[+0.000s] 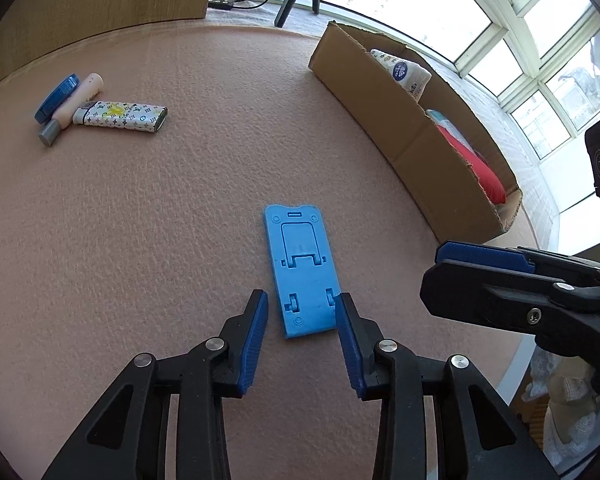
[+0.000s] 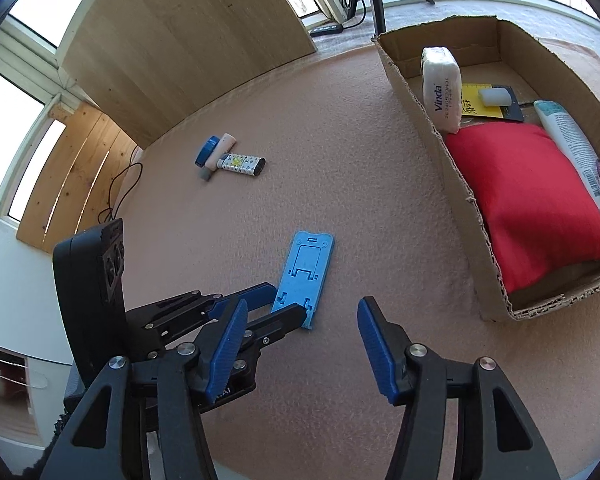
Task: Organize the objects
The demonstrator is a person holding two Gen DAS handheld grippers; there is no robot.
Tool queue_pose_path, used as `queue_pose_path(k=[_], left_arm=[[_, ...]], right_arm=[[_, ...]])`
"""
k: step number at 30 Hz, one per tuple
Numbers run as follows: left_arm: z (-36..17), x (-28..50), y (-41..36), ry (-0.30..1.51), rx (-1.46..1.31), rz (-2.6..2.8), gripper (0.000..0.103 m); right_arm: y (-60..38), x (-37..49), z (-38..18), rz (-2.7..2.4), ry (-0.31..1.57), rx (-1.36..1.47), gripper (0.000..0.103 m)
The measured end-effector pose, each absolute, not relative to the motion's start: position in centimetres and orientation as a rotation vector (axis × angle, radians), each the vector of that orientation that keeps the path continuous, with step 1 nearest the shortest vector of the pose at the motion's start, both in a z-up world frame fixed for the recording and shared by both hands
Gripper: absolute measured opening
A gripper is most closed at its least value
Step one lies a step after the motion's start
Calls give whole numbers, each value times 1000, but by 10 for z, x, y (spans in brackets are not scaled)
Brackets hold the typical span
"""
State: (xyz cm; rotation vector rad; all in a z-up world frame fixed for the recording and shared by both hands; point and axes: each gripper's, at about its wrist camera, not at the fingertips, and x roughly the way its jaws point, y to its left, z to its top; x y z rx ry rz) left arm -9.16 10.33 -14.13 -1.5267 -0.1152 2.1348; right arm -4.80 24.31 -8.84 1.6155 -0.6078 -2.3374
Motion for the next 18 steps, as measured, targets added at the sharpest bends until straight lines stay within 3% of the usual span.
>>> queue_pose_path(k=[9,18], left_arm=[[-140,-94,105,-97,-1546,2112,34],[-142,-95,106,-103,-1539,2083,31]], right_arm=[[235,-71,-129,-2256,-640,1739,29],[233,-81,-139,-2227,-642,1765,25]])
